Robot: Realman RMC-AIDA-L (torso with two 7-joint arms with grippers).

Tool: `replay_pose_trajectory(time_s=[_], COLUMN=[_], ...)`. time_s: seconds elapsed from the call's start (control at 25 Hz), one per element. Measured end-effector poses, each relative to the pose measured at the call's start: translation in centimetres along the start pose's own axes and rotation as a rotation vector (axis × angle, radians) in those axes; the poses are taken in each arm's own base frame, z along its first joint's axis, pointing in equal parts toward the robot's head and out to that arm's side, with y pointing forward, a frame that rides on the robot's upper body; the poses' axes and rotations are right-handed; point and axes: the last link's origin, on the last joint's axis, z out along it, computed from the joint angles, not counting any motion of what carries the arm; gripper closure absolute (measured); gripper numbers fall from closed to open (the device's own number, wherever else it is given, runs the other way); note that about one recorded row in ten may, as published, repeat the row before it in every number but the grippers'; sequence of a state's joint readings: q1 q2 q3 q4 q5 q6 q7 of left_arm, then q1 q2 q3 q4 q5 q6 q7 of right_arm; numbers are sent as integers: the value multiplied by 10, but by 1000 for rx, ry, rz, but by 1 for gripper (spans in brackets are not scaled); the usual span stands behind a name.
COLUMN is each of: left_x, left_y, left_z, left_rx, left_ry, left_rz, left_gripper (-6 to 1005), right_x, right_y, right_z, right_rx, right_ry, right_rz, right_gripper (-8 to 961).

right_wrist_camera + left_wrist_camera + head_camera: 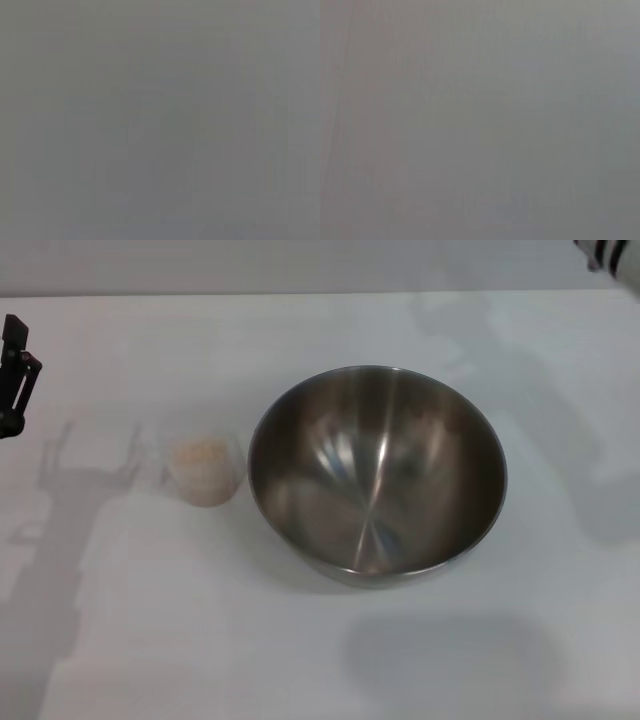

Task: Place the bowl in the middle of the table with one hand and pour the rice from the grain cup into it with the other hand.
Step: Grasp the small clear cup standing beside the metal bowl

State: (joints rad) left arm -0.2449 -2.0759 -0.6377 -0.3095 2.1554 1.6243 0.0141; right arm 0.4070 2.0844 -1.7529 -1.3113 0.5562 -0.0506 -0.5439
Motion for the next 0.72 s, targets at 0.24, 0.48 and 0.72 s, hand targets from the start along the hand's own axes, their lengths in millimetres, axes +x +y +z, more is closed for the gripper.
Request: replay_pose_trajectory(time_s=[0.24, 0.48, 0.72], left_x=[-3, -12, -28], left_y=[2, 15, 26], left_z=[-3, -29, -47], left_rx=[-19, -95, -151], left_ry=[-19, -117, -250], left_rz=[-1, -14, -23], left_gripper=[241, 245, 248], right_x=[45, 94, 121], right_y=[1, -22, -35], right_z=[-46, -111, -133], right_rx=[214, 241, 293], right_ry=[-342, -519, -427], right_rz=[76, 202, 154], right_gripper=[523, 523, 524])
